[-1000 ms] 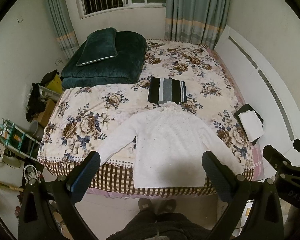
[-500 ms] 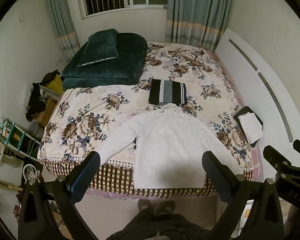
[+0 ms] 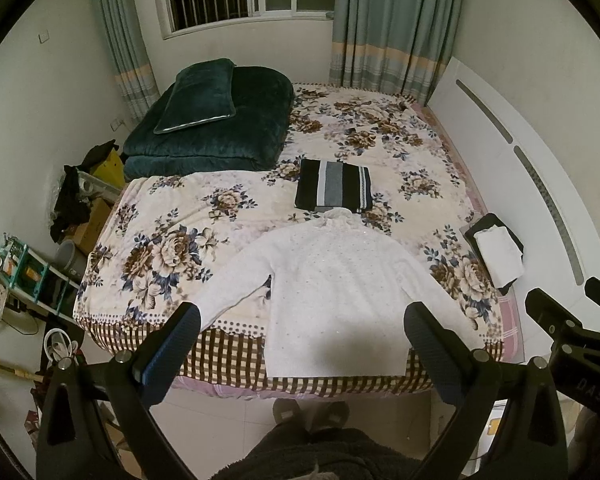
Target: Fold small clothes
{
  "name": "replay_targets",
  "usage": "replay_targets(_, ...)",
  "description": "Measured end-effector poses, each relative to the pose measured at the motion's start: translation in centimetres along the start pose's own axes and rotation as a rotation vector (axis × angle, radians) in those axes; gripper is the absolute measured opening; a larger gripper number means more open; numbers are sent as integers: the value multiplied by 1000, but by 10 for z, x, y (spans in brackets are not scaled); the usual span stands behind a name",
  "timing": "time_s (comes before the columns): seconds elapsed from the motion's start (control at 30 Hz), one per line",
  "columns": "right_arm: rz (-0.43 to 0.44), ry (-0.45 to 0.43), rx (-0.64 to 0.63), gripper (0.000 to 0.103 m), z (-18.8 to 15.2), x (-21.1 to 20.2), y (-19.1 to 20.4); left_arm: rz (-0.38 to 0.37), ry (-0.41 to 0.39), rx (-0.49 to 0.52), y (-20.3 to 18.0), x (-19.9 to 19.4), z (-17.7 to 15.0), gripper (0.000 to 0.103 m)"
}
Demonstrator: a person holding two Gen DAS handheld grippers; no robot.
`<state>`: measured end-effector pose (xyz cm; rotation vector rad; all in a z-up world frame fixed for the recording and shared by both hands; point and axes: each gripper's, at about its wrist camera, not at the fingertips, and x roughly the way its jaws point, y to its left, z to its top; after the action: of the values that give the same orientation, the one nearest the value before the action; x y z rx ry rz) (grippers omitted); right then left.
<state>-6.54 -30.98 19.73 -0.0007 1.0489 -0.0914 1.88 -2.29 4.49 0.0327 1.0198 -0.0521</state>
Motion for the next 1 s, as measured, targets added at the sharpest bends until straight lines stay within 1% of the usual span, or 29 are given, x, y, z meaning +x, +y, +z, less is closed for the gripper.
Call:
replay_targets(0.37, 0, -3, -3, 103, 1, -2, 1, -2, -5, -3, 1, 0, -1, 103)
replay_targets(0.5, 0, -5, -3, 103, 0, -1, 1, -4, -6, -5, -3, -4, 6, 103)
replay_targets(0.77, 0, -6, -3, 103, -1, 1, 2, -8, -9, -6, -2, -6, 4, 103)
replay_targets(0.87, 1, -2, 3, 103, -1, 2, 3, -12, 0, -3, -8, -6, 14, 103)
replay_targets(0.93, 4, 2, 17, 103, 5, 0, 10, -14, 1, -2, -8, -1, 20, 103)
replay_targets(1.0, 14, 8, 51, 103, 8, 6, 8, 14, -30, 1, -9, 10, 23, 103)
